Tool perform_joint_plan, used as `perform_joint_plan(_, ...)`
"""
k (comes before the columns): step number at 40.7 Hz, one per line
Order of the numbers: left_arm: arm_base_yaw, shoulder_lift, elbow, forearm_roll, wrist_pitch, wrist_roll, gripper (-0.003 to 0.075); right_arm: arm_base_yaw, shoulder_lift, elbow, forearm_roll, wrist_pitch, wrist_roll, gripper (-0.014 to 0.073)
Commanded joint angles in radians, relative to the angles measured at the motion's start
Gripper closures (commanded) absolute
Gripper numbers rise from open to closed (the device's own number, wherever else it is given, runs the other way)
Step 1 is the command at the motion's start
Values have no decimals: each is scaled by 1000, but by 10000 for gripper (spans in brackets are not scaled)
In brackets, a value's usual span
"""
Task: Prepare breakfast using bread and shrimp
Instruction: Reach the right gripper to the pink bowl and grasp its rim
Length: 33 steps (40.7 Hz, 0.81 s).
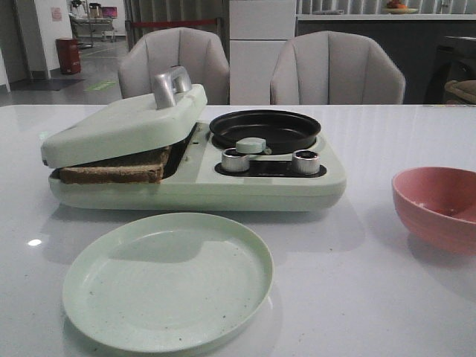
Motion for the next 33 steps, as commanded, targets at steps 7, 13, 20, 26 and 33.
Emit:
perform_joint_plan(7,-5,1,-27,-37,-70,3,620,-7,118,-126,12,-77,-29,188)
perform_joint_plan(13,-5,1,-27,-39,-70,3,620,-7,180,-165,13,-127,-29,188)
perform_joint_plan(20,-5,1,-27,-39,-71,3,620,-3,237,-202,13,-132,-29,211)
perform_joint_plan(26,-5,1,-27,-39,-88,3,620,-3,266,-208,13,-119,-35,249)
perform_joint_plan(33,-5,1,-27,-37,-102,3,620,-3,270,-208,13,-113,-37,382)
